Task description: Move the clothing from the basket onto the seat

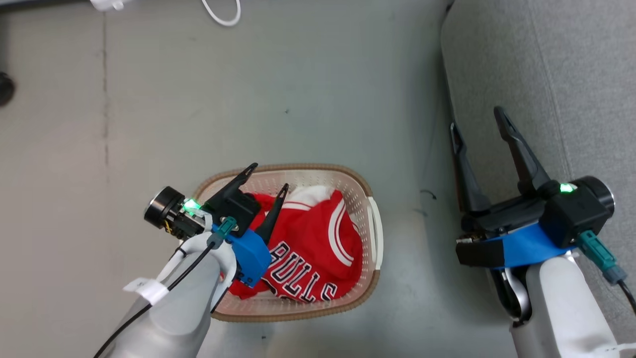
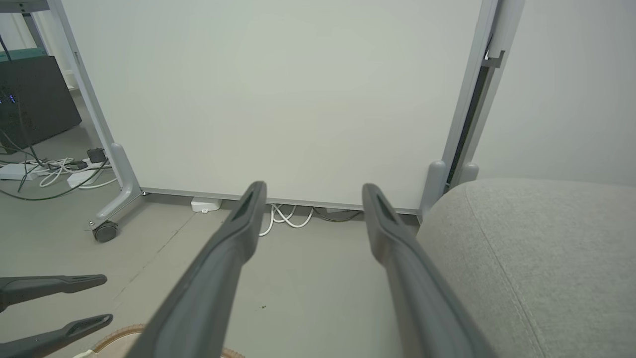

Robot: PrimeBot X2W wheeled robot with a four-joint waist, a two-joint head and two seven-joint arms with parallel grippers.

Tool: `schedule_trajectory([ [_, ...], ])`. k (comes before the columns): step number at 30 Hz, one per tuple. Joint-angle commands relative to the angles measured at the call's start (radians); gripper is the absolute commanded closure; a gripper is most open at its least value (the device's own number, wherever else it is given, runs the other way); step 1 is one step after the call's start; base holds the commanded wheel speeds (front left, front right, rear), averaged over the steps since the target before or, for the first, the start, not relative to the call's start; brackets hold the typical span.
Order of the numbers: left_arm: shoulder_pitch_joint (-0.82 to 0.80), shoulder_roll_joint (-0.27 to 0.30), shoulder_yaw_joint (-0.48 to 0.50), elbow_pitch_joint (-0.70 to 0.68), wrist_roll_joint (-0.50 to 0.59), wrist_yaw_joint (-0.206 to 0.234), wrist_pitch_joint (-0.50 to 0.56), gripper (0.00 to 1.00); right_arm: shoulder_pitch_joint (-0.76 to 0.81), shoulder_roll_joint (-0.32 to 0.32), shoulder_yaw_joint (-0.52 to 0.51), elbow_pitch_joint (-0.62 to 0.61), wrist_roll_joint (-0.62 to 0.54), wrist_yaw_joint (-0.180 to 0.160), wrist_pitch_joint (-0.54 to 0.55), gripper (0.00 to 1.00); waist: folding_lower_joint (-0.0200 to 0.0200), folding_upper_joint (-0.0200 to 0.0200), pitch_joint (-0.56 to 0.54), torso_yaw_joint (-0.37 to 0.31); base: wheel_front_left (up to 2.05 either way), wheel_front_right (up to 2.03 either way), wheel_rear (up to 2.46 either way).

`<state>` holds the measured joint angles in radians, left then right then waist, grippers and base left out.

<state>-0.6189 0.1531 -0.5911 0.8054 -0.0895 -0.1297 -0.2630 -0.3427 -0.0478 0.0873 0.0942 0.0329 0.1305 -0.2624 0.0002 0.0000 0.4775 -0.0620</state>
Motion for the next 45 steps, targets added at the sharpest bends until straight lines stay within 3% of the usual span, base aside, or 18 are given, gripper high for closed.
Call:
schedule_trajectory([
  [1, -0.024, 0.007, -0.007, 0.006, -0.003, -0.001, -0.003, 0.00, -0.019, -0.005, 0.003, -0.007, -0.005, 0.000, -0.004, 0.00, -0.0002, 0.0000, 0.045, -0.019, 0.00, 0.00, 0.00],
  [18, -0.223, -0.014, -0.376, 0.332, -0.071, -0.001, -0.002, 0.00, -0.110, -0.004, 0.015, -0.047, -0.018, 0.000, -0.004, 0.00, -0.0002, 0.0000, 0.245, -0.063, 0.00, 0.00, 0.00],
  [28, -0.298, -0.039, -0.567, 0.403, -0.194, -0.001, 0.044, 0.00, -0.138, -0.004, 0.017, -0.080, -0.025, 0.000, -0.004, 0.00, -0.0002, 0.0000, 0.355, -0.081, 0.00, 0.00, 0.00],
  [34, -0.343, -0.027, -0.643, 0.410, -0.274, -0.001, 0.094, 0.00, -0.144, -0.004, 0.004, -0.105, -0.035, 0.000, -0.004, 0.00, -0.0002, 0.0000, 0.412, -0.086, 0.00, 0.00, 0.00],
  [45, -0.409, -0.019, -0.683, 0.416, -0.343, -0.001, 0.180, 0.00, -0.150, -0.004, -0.004, -0.164, -0.051, 0.000, -0.004, 0.00, -0.0002, 0.0000, 0.499, -0.082, 0.00, 0.00, 0.00],
])
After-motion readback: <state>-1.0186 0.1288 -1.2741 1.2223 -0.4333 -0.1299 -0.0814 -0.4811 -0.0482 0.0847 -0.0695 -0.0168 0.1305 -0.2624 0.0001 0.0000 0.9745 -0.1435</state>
